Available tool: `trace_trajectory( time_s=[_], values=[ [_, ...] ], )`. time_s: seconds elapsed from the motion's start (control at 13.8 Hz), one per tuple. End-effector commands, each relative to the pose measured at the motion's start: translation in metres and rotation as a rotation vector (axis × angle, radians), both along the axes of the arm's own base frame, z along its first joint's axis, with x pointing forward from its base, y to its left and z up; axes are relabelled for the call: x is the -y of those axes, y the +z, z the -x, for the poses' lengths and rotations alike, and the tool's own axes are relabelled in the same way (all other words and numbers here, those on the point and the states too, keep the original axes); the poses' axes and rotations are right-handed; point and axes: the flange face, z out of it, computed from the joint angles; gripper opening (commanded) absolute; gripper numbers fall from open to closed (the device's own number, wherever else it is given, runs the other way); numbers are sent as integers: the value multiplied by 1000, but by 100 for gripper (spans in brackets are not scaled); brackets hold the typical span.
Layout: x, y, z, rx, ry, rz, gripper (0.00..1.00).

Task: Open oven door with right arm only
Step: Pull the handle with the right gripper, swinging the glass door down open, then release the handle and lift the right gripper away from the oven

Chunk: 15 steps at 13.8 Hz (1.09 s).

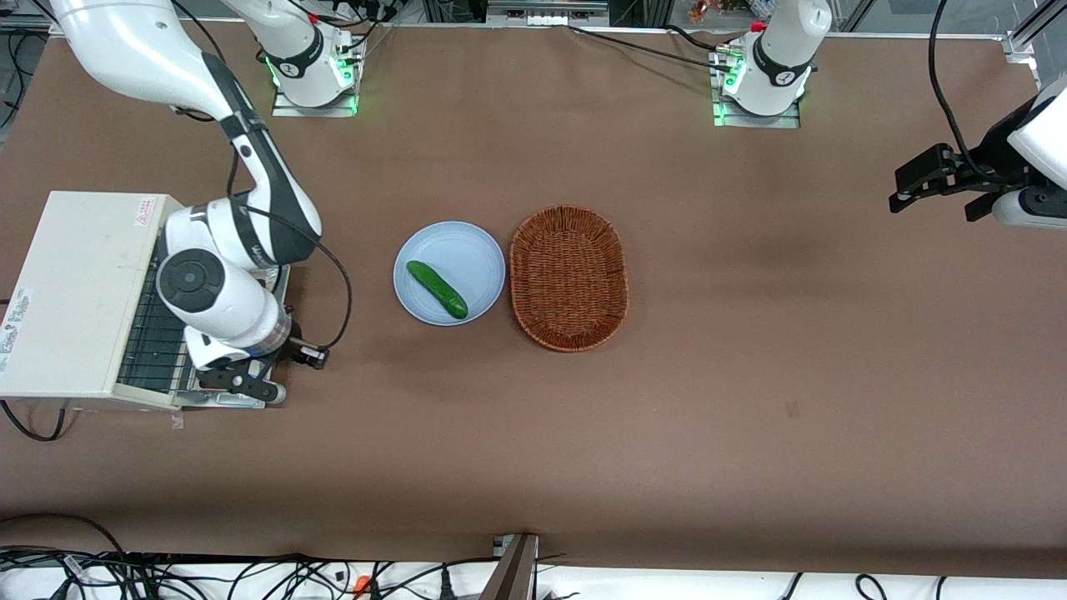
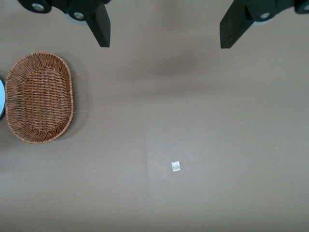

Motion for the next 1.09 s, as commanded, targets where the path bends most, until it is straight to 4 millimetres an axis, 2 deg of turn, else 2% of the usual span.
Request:
trace_trajectory(
  time_s=[0.0,0.07,0.29,0.51,0.65,0.72,1.01],
  values=[
    [14,75,22,-16,38,-36,100],
    [18,101,31,-14,31,-87,100],
    [34,173,65,-36,174,-69,100],
    [39,228,97,-41,258,-46,100],
    [39,252,113,-39,320,-66,100],
    [42,257,116,-35,319,-66,100],
    [48,264,120,-46,349,-122,100]
  ],
)
